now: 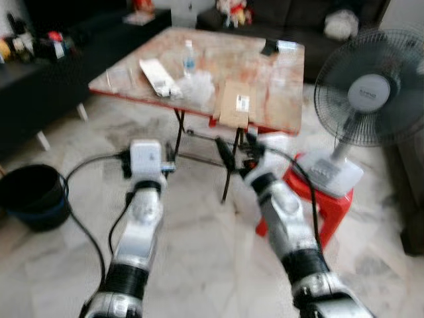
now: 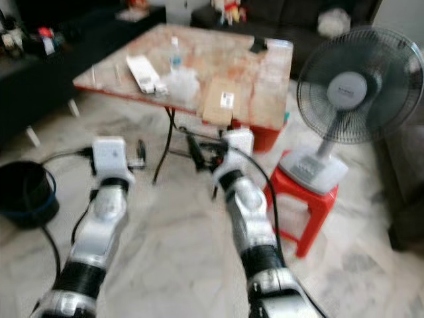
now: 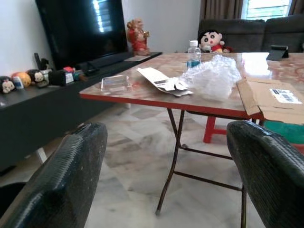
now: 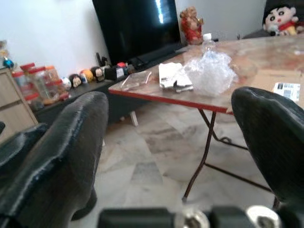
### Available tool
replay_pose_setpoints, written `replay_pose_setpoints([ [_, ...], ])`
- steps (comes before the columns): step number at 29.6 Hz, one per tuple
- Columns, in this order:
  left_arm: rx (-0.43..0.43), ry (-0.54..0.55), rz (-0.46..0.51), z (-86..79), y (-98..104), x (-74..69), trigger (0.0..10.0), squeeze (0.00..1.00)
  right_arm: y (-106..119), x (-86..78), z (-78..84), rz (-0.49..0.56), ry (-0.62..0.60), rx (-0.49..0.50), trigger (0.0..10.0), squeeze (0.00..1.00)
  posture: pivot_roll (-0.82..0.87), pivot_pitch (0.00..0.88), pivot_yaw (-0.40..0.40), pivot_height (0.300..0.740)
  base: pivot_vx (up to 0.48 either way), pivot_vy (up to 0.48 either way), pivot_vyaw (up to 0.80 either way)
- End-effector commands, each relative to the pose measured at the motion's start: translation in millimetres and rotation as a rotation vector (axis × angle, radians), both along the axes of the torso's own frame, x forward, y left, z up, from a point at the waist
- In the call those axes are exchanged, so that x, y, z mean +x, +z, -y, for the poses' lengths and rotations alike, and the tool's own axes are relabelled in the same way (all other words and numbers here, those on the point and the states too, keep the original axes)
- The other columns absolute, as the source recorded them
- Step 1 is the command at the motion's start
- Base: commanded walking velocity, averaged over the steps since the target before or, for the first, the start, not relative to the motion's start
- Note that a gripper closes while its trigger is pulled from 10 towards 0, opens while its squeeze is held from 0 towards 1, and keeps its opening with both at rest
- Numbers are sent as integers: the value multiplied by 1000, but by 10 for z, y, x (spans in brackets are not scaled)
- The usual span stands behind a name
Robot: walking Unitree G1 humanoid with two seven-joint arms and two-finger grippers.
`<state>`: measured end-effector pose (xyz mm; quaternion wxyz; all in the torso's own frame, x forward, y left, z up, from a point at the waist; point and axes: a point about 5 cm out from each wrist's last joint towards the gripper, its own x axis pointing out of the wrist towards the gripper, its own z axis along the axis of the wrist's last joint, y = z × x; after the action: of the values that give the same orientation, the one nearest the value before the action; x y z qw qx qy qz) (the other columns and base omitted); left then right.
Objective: Picking trash to rubbish bin
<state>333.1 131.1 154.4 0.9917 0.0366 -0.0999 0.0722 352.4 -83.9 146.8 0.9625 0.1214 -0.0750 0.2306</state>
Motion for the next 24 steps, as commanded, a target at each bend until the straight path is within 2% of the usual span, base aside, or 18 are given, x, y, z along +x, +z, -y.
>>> replay_pose_setpoints([
  [1,1,-26,1,103,32,10,10000,0,10,11,125,-1,-37,5,10000,0,-61,33,-42,740,375,0,0],
  [10,-2,-12,-3,83,22,7,10000,0,31,21,125,6,-31,0,10000,0,-74,28,-52,740,453,0,0],
  [18,-4,-22,-3,121,38,35,10000,0,57,14,116,34,-17,-58,10000,0,-80,23,-54,740,472,0,0],
  [24,-3,-23,-5,118,28,34,10000,0,43,23,117,15,-23,-28,10000,0,-75,15,-56,740,472,0,240],
])
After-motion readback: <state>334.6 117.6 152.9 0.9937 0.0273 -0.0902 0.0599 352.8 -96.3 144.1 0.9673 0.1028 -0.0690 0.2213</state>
